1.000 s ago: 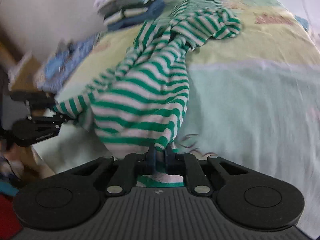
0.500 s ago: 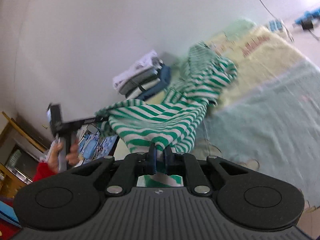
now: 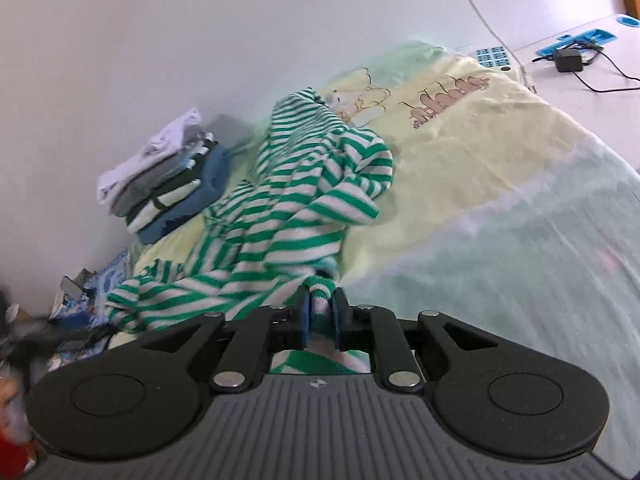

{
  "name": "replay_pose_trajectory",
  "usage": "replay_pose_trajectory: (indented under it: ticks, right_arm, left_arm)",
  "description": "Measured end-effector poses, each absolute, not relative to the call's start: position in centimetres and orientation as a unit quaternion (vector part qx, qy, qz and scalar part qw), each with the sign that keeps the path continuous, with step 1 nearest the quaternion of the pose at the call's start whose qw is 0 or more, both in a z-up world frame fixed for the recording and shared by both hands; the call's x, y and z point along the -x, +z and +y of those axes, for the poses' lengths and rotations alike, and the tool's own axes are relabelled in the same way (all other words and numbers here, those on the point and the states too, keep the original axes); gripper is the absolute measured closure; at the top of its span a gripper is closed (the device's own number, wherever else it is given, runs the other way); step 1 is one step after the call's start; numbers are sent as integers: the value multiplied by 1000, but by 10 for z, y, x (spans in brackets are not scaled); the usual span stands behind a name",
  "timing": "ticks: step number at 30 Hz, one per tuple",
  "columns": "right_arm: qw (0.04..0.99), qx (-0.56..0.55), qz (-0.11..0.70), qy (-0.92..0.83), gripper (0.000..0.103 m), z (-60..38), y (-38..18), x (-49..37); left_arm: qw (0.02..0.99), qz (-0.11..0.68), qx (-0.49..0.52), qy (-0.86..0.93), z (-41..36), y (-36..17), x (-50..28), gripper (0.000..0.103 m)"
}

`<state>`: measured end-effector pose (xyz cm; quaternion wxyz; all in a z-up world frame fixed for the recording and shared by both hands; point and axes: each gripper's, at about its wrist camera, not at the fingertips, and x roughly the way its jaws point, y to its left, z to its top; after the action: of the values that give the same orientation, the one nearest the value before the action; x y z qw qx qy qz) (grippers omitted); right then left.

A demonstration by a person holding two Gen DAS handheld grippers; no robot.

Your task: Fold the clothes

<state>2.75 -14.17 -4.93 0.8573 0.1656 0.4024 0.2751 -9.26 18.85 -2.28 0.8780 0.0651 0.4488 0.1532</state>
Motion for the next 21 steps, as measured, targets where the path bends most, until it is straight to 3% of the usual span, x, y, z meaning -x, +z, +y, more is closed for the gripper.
replay_pose_trajectory:
  ticks: [1, 9, 14, 18, 21]
  right_arm:
    - [863, -152, 402, 266, 80, -140, -51, -33]
    - [850, -75, 404, 330, 63, -174, -43, -15]
    - [824, 26, 428, 369, 55, -173, -64, 26]
    - [818, 34, 431, 378, 54, -161, -80, 39]
    - [832, 25, 411, 371, 46, -156, -85, 43]
  left_arm:
    - [880, 447, -63, 148, 179, -23, 103, 27]
    - [865, 451, -205, 80, 78, -64, 166, 21]
    - [852, 439, -278, 59, 32, -84, 152, 14]
    - [852, 430, -291, 68, 22, -83, 130, 9]
    - [857, 433, -269, 77, 27, -81, 115, 9]
